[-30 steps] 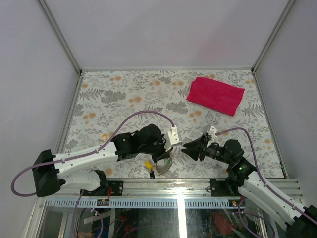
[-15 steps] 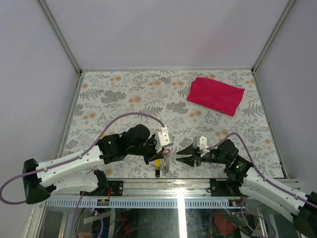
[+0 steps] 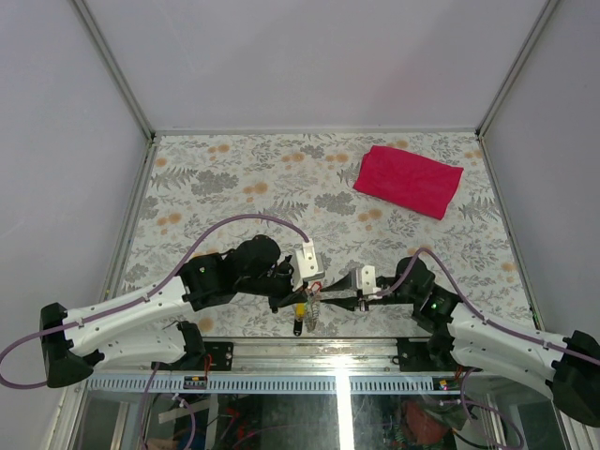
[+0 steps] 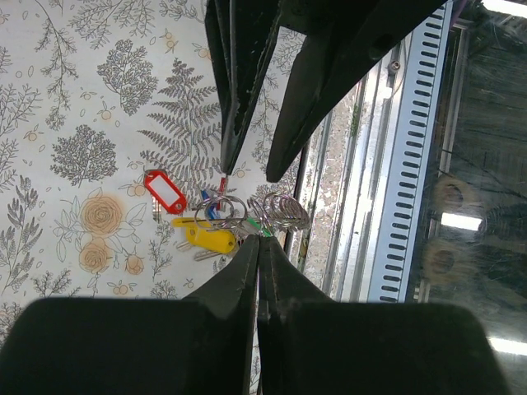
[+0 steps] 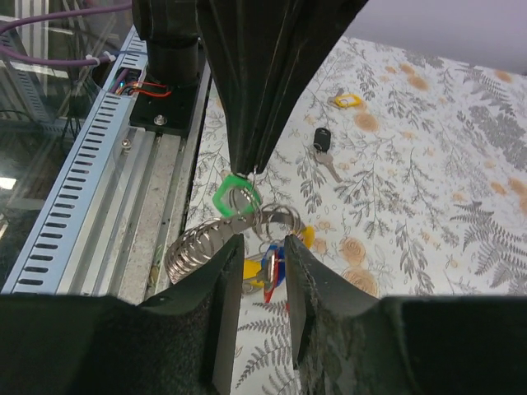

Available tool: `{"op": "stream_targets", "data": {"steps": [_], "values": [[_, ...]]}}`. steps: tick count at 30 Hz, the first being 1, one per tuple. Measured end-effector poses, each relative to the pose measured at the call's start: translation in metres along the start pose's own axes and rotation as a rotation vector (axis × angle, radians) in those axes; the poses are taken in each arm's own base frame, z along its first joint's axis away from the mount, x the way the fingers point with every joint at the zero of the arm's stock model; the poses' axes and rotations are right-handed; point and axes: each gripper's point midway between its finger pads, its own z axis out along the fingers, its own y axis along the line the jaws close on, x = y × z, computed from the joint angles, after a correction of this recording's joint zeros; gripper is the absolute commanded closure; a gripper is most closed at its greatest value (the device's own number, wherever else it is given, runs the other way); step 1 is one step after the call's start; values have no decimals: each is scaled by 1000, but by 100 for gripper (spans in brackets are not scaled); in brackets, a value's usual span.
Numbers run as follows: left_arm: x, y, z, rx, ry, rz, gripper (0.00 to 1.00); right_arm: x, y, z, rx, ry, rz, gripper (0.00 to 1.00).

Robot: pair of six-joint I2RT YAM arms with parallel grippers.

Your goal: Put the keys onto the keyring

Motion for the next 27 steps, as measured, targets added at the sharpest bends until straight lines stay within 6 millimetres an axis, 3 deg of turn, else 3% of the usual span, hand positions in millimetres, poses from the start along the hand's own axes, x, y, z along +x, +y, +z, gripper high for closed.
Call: {"op": "stream_targets", "data": {"steps": [14, 20, 27], "values": [[-1, -2, 0, 13, -3, 7, 100, -17, 3, 13, -88, -45, -20, 68], [-4, -2, -2, 13, -6, 8, 100, -11, 7, 17, -117, -34, 3, 71], [-2, -3, -2, 14, 0, 6, 100, -7, 9, 18, -125, -23, 19, 80]]}}
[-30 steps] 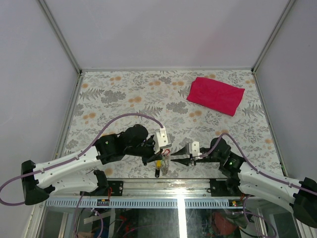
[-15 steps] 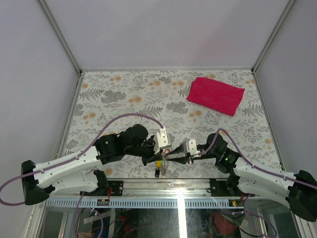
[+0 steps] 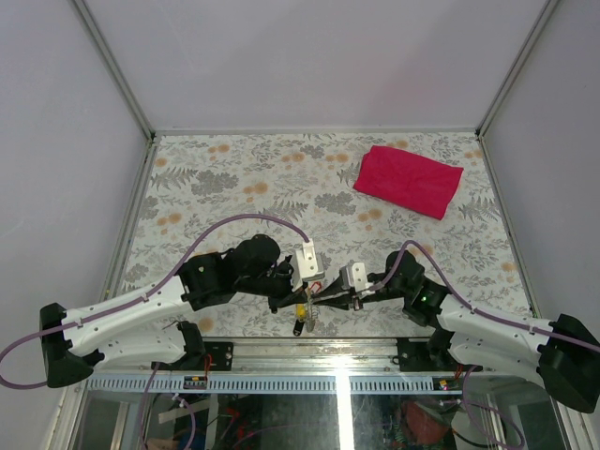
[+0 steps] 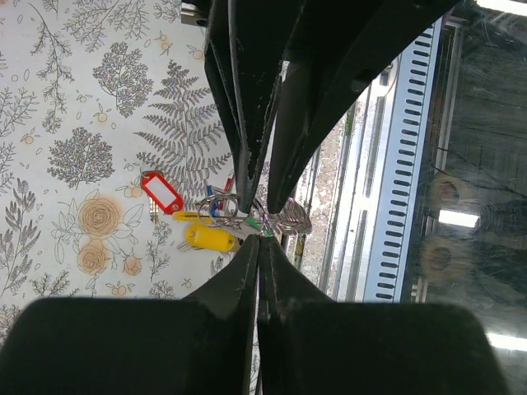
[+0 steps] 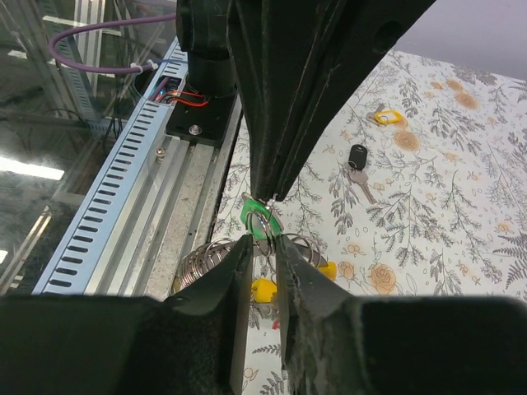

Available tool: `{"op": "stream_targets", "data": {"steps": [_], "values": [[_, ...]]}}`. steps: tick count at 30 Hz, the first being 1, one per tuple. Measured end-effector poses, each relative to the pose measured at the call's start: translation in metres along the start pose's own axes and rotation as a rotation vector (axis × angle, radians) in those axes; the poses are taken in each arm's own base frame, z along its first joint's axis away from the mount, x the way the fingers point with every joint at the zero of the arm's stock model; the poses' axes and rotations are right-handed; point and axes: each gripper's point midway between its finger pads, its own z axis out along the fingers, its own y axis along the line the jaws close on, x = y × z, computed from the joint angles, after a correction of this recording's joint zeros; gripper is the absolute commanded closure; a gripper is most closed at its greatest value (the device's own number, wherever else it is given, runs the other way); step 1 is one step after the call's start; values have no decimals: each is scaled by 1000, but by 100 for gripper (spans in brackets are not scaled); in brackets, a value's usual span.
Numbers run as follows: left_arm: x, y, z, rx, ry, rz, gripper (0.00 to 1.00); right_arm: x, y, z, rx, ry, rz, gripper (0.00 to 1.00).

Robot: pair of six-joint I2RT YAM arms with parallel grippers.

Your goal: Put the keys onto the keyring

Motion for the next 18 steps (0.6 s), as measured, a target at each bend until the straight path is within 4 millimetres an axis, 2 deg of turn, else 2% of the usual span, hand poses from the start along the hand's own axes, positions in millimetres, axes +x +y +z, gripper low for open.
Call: {"op": "stream_targets", "data": {"steps": [13, 18], "values": [[1, 1, 0, -5, 3, -1, 100, -5, -2, 3, 2, -11, 53, 91], [1, 3, -1, -16, 6, -1, 100, -5, -2, 3, 3, -8, 69, 100]]}}
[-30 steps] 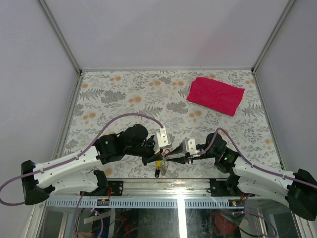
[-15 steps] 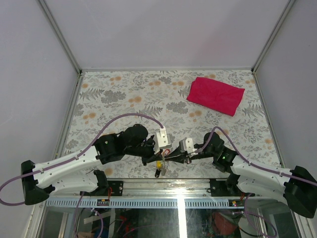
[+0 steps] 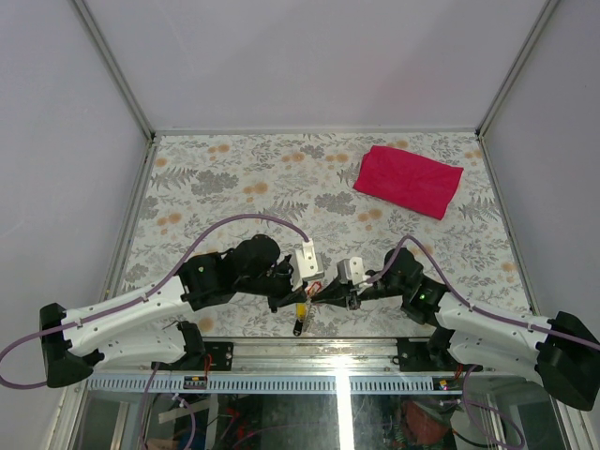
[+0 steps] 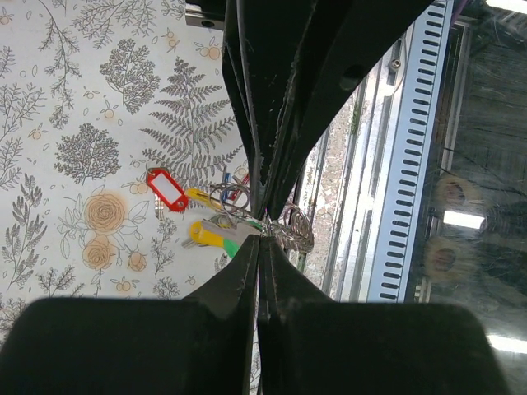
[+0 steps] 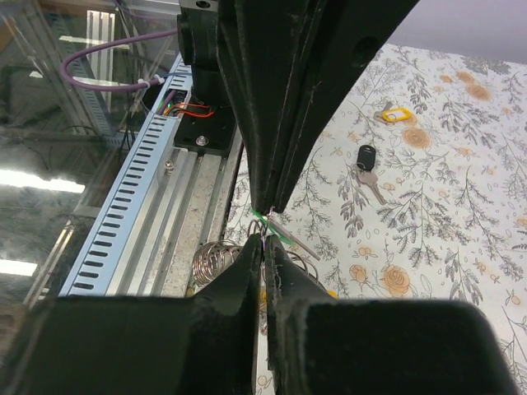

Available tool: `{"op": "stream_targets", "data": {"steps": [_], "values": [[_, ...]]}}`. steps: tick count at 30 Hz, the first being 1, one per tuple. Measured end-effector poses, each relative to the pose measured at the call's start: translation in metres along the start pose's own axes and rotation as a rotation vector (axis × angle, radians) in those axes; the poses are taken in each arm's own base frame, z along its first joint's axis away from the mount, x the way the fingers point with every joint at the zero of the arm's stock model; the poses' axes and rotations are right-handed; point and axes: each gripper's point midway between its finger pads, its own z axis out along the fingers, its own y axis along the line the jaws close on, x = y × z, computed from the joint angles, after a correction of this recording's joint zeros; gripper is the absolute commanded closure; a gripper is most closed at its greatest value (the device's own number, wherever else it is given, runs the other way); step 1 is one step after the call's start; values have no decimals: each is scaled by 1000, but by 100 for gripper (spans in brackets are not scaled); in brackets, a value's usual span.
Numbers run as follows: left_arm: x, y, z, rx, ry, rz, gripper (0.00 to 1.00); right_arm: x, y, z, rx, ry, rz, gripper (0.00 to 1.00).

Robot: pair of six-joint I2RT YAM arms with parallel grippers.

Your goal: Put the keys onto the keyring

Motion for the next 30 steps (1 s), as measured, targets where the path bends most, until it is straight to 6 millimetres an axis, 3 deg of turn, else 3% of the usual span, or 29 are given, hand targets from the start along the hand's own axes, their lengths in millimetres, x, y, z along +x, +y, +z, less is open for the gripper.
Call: {"op": "stream_targets", "data": {"steps": [8, 19, 25, 30], "values": [[-6, 3, -6, -29, -23, 7, 99, -8, -6, -1, 32, 22, 37, 100], [-49, 0, -38, -68, -210, 17, 65, -58, -6, -18, 51, 36, -56, 100], [-80, -5, -51, -60, -320, 30, 57, -82, -6, -25, 39, 67, -106, 100], [-95, -10, -52, -24, -351, 46, 53, -91, -4, -30, 20, 96, -139, 100]]}}
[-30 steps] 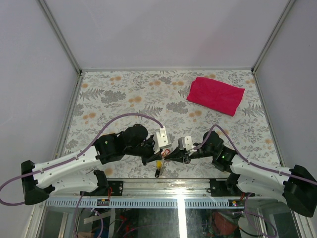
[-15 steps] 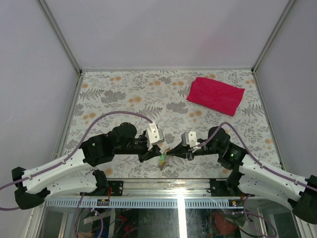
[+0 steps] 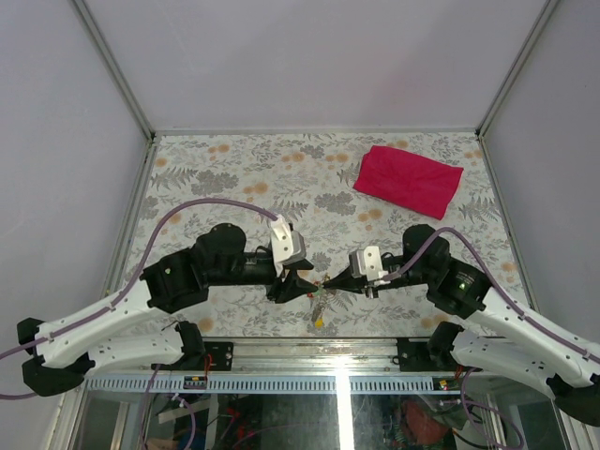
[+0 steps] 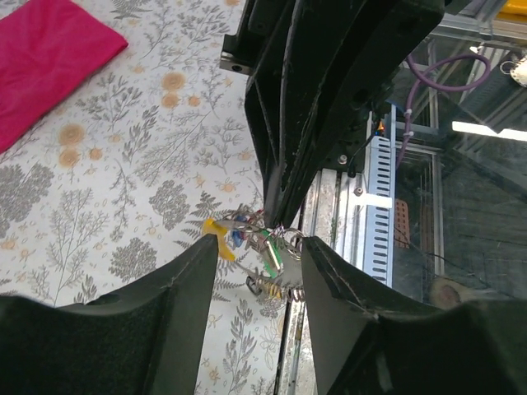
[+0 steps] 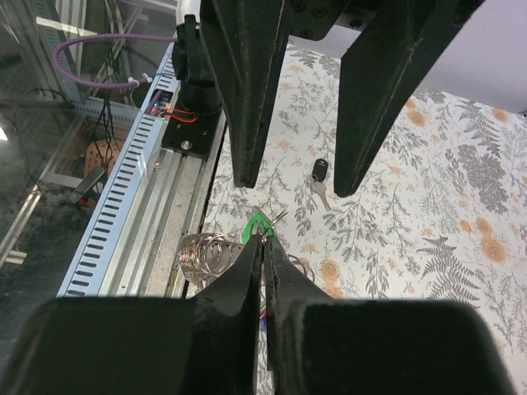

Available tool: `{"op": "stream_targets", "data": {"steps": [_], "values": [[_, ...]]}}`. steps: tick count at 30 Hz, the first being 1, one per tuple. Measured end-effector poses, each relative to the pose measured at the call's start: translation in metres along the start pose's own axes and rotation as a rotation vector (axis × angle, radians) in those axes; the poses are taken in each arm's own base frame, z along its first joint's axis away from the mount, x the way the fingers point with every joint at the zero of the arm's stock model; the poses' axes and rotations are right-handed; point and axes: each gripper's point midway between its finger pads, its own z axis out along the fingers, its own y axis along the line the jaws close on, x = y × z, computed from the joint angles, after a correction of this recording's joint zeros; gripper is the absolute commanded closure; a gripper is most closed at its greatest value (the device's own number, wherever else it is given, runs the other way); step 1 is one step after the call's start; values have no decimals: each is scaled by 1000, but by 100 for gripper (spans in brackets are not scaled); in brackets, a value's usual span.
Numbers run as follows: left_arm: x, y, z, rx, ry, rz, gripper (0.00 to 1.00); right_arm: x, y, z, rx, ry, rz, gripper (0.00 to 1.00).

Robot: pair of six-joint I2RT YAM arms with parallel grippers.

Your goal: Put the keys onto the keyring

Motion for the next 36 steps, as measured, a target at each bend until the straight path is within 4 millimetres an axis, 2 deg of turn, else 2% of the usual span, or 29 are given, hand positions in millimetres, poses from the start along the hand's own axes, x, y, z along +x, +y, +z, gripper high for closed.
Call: {"op": "stream_targets", "data": {"steps": [12, 20, 22, 30, 36], "values": [[-6, -12, 14, 105, 22, 25, 54, -2, 9, -7, -44, 33, -13, 100], [4, -14, 23, 139, 66, 25, 57, -2, 10, -8, -47, 37, -13, 100], [8, -14, 24, 143, 83, 23, 63, -3, 10, -9, -46, 35, -15, 100], [12, -17, 23, 169, 120, 26, 100, -10, 9, -11, -38, 24, -30, 100], [10, -18, 21, 176, 123, 30, 100, -12, 9, -12, -34, 19, -37, 100]]}}
